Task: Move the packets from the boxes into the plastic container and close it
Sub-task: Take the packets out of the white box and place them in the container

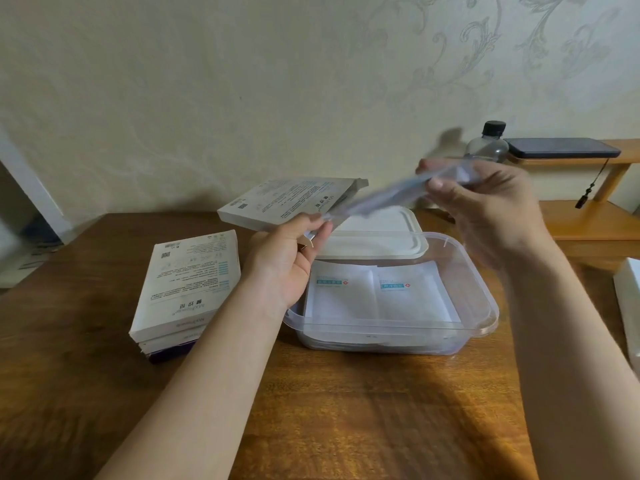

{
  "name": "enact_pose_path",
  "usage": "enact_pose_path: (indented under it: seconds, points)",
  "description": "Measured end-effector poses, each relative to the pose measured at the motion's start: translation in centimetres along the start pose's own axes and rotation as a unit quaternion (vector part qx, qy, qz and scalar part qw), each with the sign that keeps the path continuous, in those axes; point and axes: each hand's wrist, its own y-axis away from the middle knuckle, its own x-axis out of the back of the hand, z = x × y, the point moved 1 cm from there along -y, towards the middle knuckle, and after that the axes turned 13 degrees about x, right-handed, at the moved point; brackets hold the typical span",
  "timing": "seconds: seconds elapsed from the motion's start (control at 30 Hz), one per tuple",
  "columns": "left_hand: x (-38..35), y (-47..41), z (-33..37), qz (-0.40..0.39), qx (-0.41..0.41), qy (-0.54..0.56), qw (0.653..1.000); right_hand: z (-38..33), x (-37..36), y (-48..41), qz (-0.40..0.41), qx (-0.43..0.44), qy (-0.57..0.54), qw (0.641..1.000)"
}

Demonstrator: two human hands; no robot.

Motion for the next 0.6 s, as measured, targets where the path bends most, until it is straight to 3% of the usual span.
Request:
enact_pose_path:
  seconds: [0.17,0.4,0.6]
  points:
    - [0.1,-0.1,-0.3,0.008,-0.028,-0.025,0.999,-0.6,1.3,-0.3,0.054,-0.075,-0.049,0.995]
    - [0.2,0.0,-0.5,0.01,-0.047,-0.034,0.998,1.3,0.9,0.3,-0.01,-0.181,0.214,0.96]
    - [0.2,0.1,-0.7,0.01,-0.048,-0.056,0.997,2.6,0.6,0.6,-0.09,-0.212,0.34,0.912]
